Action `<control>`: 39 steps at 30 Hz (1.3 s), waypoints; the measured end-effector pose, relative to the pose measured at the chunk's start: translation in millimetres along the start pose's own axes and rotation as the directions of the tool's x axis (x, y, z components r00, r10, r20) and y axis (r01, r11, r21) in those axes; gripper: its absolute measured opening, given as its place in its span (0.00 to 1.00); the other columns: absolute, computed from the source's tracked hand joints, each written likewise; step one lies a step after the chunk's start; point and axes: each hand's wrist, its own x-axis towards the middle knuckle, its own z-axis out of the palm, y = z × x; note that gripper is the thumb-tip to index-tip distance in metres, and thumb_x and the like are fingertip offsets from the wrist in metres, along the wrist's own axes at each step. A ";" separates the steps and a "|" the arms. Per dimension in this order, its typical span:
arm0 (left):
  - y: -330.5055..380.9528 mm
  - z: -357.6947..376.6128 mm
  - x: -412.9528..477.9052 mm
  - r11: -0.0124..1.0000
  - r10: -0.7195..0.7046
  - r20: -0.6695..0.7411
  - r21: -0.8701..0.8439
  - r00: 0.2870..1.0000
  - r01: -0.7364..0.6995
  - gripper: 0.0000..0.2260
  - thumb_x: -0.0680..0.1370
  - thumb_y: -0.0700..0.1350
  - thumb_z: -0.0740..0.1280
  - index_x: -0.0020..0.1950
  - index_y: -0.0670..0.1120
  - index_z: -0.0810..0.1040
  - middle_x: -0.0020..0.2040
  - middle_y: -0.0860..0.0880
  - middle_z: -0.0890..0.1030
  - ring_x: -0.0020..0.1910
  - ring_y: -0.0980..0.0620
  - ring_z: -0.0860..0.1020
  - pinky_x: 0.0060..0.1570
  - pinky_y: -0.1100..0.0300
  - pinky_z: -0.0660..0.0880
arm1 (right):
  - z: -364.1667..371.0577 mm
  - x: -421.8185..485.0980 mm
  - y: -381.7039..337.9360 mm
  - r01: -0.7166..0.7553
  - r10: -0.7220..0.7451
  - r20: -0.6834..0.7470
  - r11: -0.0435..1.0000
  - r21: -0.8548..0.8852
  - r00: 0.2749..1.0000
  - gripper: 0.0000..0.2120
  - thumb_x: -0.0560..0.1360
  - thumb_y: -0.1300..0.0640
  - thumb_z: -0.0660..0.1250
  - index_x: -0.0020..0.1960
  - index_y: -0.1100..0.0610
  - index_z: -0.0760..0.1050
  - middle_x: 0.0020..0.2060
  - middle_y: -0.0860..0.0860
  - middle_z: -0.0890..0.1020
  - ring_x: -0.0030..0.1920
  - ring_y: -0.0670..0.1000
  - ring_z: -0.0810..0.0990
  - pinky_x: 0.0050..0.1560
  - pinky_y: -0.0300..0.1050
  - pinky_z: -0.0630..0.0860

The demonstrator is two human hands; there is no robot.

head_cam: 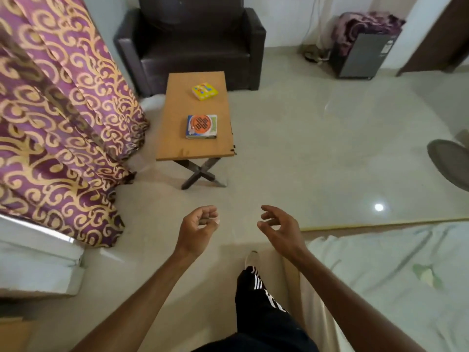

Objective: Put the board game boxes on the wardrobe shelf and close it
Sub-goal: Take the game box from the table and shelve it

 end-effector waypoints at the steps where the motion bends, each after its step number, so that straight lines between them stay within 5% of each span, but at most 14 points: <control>1: 2.3 0.1 24.3 1.000 -0.013 -0.012 0.017 1.000 0.013 0.12 0.73 0.37 0.70 0.55 0.48 0.81 0.50 0.52 0.84 0.48 0.54 0.81 0.47 0.67 0.76 | 1.0 28.8 -3.8 0.003 -0.003 0.010 1.000 -0.002 1.000 0.18 0.72 0.54 0.71 0.61 0.46 0.76 0.48 0.44 0.82 0.45 0.40 0.81 0.43 0.33 0.78; 8: 48.4 -15.6 199.0 0.995 -0.093 -0.126 0.035 0.988 0.098 0.15 0.70 0.44 0.69 0.56 0.49 0.81 0.51 0.53 0.84 0.50 0.54 0.81 0.52 0.58 0.78 | 11.1 249.9 -59.1 0.032 -0.015 0.179 0.995 -0.094 0.984 0.20 0.73 0.53 0.71 0.64 0.50 0.75 0.49 0.46 0.81 0.45 0.42 0.81 0.43 0.32 0.75; 12: 58.9 -29.2 294.2 0.992 -0.120 -0.171 0.012 0.978 0.124 0.14 0.72 0.42 0.69 0.56 0.53 0.80 0.51 0.55 0.84 0.50 0.56 0.81 0.51 0.60 0.77 | 40.0 365.8 -87.1 0.035 -0.002 0.232 0.990 -0.137 0.973 0.20 0.72 0.52 0.71 0.63 0.51 0.75 0.48 0.47 0.82 0.45 0.44 0.81 0.44 0.34 0.75; 16: 53.5 -40.6 389.7 0.988 -0.145 -0.178 0.024 0.973 0.152 0.12 0.73 0.37 0.69 0.56 0.47 0.81 0.49 0.52 0.84 0.46 0.57 0.81 0.44 0.68 0.76 | 80.9 463.4 -95.3 0.020 0.026 0.247 0.983 -0.181 0.969 0.20 0.72 0.52 0.71 0.63 0.52 0.75 0.48 0.49 0.82 0.44 0.47 0.81 0.46 0.39 0.77; 20: 29.8 -60.9 517.4 0.971 -0.178 -0.065 0.150 0.982 0.186 0.13 0.73 0.38 0.71 0.57 0.46 0.80 0.50 0.51 0.83 0.46 0.57 0.80 0.44 0.73 0.74 | 140.0 565.3 -81.3 -0.100 0.140 0.225 0.979 -0.180 0.964 0.20 0.71 0.53 0.72 0.62 0.52 0.76 0.47 0.50 0.82 0.44 0.48 0.81 0.48 0.45 0.80; 29: -40.4 -101.3 811.1 0.635 -0.368 0.219 0.769 0.903 0.072 0.23 0.69 0.50 0.69 0.64 0.51 0.74 0.62 0.48 0.78 0.58 0.46 0.78 0.54 0.49 0.78 | 276.0 739.8 -14.3 -0.530 0.553 0.266 0.833 -0.157 0.790 0.28 0.71 0.54 0.72 0.70 0.54 0.69 0.62 0.57 0.78 0.60 0.55 0.77 0.57 0.44 0.72; 34: -89.5 -81.7 910.6 0.452 -0.402 0.446 0.856 0.800 -0.250 0.40 0.70 0.52 0.70 0.77 0.51 0.53 0.79 0.45 0.53 0.76 0.42 0.55 0.70 0.42 0.61 | 316.0 771.1 32.3 -0.739 0.720 0.252 0.673 -0.028 0.646 0.32 0.69 0.55 0.74 0.71 0.50 0.68 0.47 0.50 0.76 0.41 0.47 0.72 0.34 0.39 0.71; 37: -105.7 -65.5 944.0 0.484 -0.420 0.503 0.828 0.755 -0.282 0.43 0.70 0.51 0.70 0.78 0.50 0.48 0.80 0.46 0.49 0.78 0.43 0.49 0.73 0.42 0.53 | 322.3 782.0 47.4 -0.786 0.759 0.237 0.618 0.028 0.606 0.32 0.69 0.57 0.75 0.70 0.50 0.68 0.54 0.49 0.74 0.54 0.52 0.76 0.52 0.53 0.78; 39: -114.0 -59.7 946.6 0.503 -0.469 0.505 0.827 0.725 -0.251 0.44 0.69 0.52 0.70 0.78 0.50 0.48 0.79 0.46 0.51 0.78 0.43 0.49 0.72 0.41 0.53 | 318.5 783.4 48.5 -0.796 0.769 0.232 0.603 0.047 0.596 0.31 0.69 0.57 0.75 0.69 0.50 0.69 0.59 0.49 0.72 0.60 0.54 0.74 0.61 0.60 0.75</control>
